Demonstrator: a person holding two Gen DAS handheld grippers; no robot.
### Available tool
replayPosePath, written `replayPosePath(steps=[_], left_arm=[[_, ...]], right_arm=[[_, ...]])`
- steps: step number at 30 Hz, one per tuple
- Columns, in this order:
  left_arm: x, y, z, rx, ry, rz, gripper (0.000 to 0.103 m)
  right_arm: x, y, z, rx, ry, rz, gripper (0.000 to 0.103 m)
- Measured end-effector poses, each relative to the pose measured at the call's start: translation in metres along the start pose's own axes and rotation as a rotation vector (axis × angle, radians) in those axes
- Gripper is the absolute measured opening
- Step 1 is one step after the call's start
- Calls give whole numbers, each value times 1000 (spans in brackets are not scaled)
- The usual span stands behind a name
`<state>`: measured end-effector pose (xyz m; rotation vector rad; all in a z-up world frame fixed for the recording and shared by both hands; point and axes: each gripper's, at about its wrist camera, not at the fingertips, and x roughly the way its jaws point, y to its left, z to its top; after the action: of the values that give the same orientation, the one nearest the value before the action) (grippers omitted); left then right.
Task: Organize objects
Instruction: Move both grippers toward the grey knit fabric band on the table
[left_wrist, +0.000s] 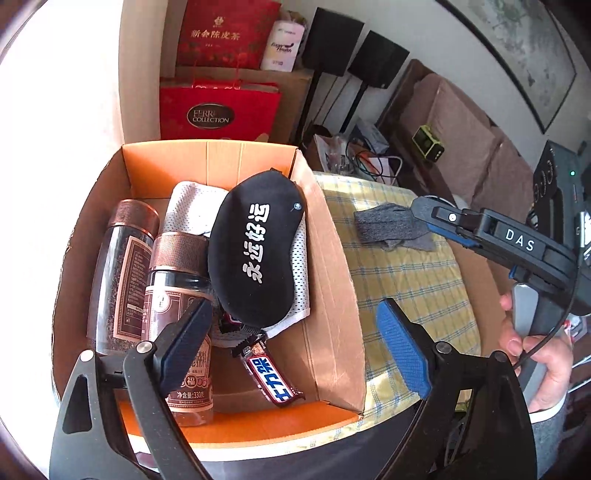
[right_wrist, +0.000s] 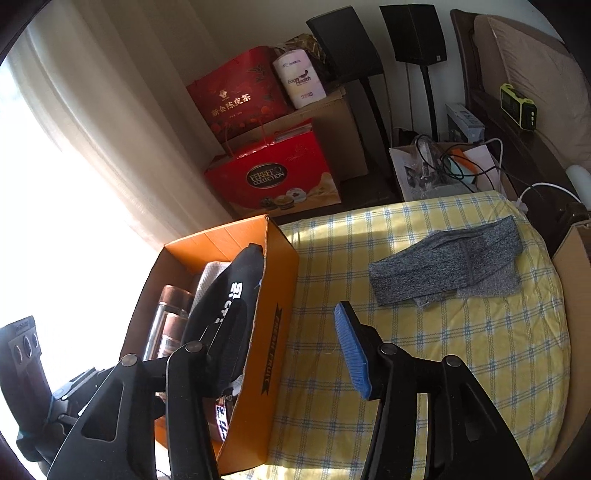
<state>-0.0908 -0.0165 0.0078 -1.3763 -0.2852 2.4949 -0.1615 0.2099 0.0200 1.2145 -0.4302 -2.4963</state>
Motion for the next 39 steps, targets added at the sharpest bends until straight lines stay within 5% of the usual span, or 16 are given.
replayPosePath(steps=[5,16,19,24,32,39], left_arm=[[1,-12,5,-13,-26,-39,100],[32,-67,17,47,10,-105,103],[38,-81,21,73,-6,-82,103],[50,-97,28,116,-15,-40,103],[71,-119,34,173,-7,-4,103],[101,-129,45,145,56,-12,103]], right_arm=[[-17,-20,-3,21,-14,-13,52],[-38,-77,-6,90,-20,-87,56],[-43,-90,-6,96,-29,-115,62],[-52,-105,-3,71,-56,-210,85],[-59,-114,-5,-30,-87,-384,100],[-59,-129,0,-31,-85,-410,101]])
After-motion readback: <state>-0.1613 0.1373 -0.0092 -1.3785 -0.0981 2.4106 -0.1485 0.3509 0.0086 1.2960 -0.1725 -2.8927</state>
